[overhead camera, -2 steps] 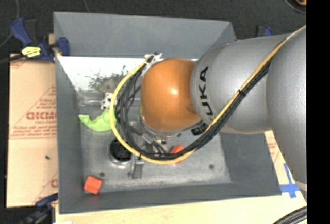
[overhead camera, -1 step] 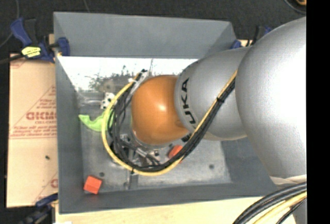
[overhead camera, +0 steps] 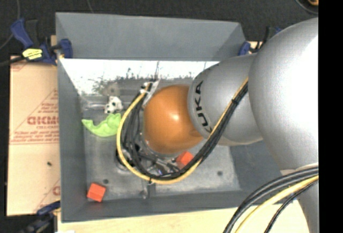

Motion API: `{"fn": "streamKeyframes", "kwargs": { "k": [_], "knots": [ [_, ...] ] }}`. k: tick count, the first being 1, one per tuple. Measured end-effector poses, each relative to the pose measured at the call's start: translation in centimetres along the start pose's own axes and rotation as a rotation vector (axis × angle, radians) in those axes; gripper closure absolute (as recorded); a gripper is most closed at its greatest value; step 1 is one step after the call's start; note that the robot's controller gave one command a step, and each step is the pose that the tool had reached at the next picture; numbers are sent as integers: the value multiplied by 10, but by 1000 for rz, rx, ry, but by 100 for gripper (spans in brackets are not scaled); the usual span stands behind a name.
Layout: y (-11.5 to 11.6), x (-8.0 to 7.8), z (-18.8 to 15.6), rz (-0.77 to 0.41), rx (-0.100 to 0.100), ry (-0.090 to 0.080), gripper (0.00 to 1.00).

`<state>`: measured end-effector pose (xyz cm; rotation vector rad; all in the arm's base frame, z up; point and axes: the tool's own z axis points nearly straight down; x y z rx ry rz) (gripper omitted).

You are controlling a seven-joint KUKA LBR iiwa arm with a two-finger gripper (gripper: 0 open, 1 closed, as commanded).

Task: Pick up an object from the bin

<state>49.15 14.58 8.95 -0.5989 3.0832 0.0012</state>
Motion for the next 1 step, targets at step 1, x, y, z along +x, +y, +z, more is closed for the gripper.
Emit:
{"fn": "streamKeyframes", "kwargs": {
  "k": [1],
  "knots": [
    [-2,9,3,-220,-2,4,100]
  ]
}}
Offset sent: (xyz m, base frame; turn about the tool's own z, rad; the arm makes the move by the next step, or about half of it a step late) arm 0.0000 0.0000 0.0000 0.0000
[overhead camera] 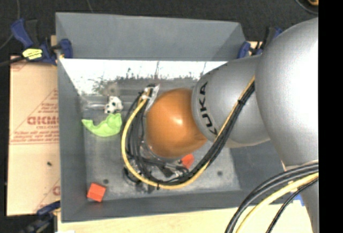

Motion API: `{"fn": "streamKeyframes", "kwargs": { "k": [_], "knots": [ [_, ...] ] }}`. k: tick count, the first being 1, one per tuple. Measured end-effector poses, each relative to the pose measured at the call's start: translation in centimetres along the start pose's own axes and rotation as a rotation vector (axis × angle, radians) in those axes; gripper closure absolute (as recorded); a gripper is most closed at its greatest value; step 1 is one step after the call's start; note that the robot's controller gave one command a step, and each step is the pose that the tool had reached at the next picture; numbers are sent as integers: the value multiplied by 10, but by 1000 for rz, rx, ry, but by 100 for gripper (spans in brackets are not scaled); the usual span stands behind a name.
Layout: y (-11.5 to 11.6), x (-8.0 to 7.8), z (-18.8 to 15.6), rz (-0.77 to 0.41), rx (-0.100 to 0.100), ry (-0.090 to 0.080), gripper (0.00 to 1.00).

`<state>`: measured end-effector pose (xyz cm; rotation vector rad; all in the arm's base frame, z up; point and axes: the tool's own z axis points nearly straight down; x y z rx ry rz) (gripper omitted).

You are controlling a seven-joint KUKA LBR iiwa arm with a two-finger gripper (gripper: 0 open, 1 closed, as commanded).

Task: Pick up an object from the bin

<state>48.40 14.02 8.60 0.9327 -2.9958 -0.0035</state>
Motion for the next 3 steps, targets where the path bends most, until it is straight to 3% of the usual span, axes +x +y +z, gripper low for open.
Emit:
{"fn": "streamKeyframes", "kwargs": {
  "k": [1,2,3],
  "knots": [
    [0,0,0,1,0,1,100],
    [-4,-4,-59,24,2,-5,100],
    [-9,-17,-71,43,1,-4,100]
  ]
}}
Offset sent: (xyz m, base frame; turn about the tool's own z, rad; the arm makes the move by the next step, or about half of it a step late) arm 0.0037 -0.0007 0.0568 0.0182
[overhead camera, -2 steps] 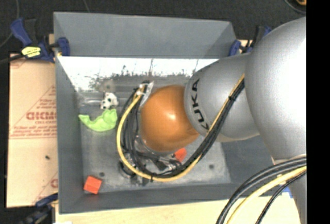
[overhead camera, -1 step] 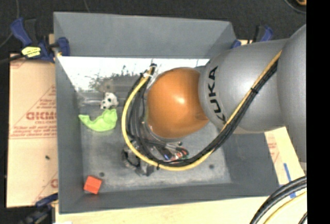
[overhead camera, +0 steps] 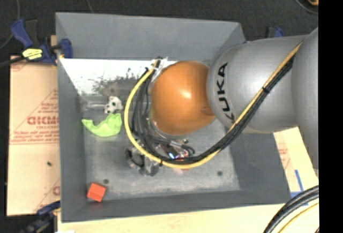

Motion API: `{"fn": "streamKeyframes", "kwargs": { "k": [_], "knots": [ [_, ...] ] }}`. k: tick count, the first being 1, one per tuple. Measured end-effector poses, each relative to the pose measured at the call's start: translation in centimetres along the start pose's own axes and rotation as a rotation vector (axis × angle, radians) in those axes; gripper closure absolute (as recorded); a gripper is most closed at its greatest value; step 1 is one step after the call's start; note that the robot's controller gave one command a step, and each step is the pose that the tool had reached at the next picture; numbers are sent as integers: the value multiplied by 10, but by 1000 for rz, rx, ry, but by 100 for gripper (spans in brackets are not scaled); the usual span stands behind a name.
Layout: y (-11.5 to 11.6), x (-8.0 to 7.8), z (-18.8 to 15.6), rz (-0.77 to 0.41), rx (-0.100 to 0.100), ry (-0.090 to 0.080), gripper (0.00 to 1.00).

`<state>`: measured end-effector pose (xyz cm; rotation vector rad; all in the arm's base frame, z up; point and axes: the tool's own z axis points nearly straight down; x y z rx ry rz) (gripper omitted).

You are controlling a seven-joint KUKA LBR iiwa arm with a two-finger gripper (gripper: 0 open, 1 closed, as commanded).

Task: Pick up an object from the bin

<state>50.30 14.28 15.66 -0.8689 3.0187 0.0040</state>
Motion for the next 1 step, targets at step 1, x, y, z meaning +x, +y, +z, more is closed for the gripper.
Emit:
{"fn": "streamKeyframes", "kwargs": {
  "k": [1],
  "knots": [
    [-3,1,-62,-19,1,-3,100]
  ]
}}
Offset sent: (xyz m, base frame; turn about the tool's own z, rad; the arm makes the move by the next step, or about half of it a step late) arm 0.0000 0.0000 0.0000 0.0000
